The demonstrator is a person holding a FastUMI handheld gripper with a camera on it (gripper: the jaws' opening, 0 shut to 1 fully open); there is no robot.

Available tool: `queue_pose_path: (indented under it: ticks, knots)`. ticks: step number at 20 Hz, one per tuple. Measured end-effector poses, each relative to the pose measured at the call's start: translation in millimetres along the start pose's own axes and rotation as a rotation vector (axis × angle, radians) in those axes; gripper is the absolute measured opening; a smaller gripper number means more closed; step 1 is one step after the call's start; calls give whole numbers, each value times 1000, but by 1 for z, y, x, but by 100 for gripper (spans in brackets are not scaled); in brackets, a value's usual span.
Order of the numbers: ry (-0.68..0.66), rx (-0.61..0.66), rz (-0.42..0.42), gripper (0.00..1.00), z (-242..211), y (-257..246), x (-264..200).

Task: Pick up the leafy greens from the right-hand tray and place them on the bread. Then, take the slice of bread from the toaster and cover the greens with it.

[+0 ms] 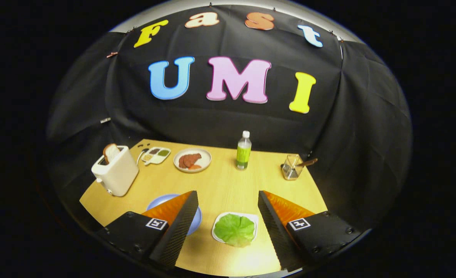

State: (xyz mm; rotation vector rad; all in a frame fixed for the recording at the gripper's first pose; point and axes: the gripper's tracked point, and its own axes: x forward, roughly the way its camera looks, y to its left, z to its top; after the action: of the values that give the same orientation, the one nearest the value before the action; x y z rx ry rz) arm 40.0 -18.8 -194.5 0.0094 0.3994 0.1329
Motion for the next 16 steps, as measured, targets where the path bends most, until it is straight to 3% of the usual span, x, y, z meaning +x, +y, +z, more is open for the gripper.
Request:
queue_pose_path:
  ticks: [7,16]
  knots:
    - [214,7,66,97,-87,-23,61]
    - [422,-91,164,96,-173,-23,120]
